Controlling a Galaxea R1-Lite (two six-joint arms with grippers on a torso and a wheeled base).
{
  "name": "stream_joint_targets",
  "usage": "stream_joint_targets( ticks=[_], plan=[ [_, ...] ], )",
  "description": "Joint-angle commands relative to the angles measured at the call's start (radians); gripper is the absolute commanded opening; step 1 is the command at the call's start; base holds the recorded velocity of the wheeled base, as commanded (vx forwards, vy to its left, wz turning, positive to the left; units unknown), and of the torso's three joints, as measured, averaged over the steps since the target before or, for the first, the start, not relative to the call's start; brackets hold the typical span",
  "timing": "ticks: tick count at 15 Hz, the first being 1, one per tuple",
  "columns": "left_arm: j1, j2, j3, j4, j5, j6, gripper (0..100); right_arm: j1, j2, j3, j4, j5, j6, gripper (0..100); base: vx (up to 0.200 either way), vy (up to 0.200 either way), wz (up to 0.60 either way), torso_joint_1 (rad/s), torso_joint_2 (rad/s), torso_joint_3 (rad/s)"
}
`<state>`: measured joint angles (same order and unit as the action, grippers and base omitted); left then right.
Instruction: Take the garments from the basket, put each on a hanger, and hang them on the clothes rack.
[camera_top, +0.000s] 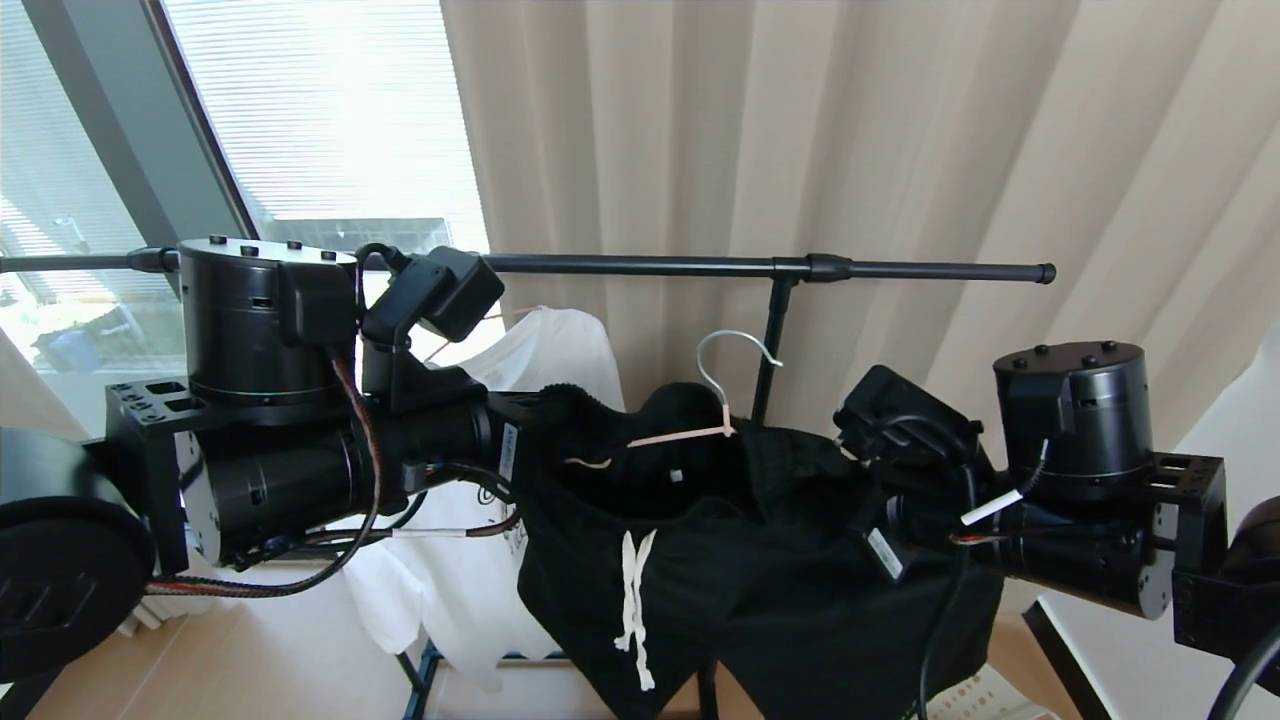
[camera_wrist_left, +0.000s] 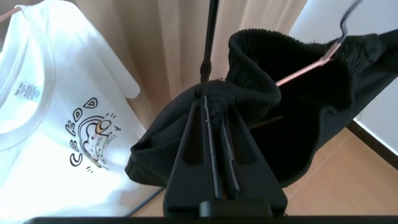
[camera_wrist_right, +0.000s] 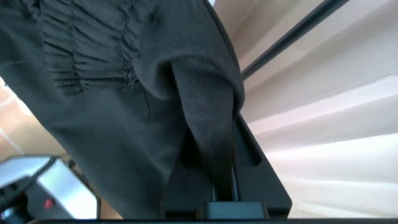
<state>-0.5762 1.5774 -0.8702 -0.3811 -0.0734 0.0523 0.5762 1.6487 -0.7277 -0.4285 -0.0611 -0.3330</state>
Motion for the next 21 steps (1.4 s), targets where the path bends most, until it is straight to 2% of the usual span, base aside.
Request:
stream_joint_targets(
  ticks=[1, 3, 6, 10, 12, 15, 21],
  plan=[
    [-0.004, -0.014, 0.002, 0.001, 0.011, 0.000, 0, 0.001, 0.042, 0.005, -0.047, -0.006, 0.017, 0, 0.000, 0.000, 0.00, 0.000, 0.00, 0.000],
    [-0.021, -0.036, -0.006, 0.007, 0.011, 0.000, 0, 0.004, 0.071, 0.002, -0.053, -0.009, 0.017, 0, 0.000, 0.000, 0.00, 0.000, 0.00, 0.000],
    [-0.031, -0.080, -0.052, 0.122, 0.011, -0.005, 0, 0.004, 0.094, -0.009, -0.053, -0.042, 0.017, 0, 0.000, 0.000, 0.00, 0.000, 0.00, 0.000],
    [-0.044, -0.083, -0.027, 0.129, 0.012, -0.006, 0, 0.001, 0.095, -0.024, -0.065, -0.056, 0.023, 0, 0.000, 0.000, 0.00, 0.000, 0.00, 0.000],
    [-0.059, -0.083, -0.018, 0.189, 0.018, -0.006, 0, 0.001, 0.095, -0.022, -0.151, -0.059, 0.068, 0, 0.000, 0.000, 0.00, 0.000, 0.00, 0.000],
    [-0.065, -0.082, -0.018, 0.266, 0.018, -0.003, 0, 0.001, 0.086, -0.022, -0.199, -0.051, 0.112, 0, 0.000, 0.000, 0.00, 0.000, 0.00, 0.000],
    [-0.106, -0.050, -0.023, 0.280, 0.018, -0.017, 0, 0.005, 0.089, -0.016, -0.276, -0.034, 0.167, 0, 0.000, 0.000, 0.00, 0.000, 0.00, 0.000]
  ],
)
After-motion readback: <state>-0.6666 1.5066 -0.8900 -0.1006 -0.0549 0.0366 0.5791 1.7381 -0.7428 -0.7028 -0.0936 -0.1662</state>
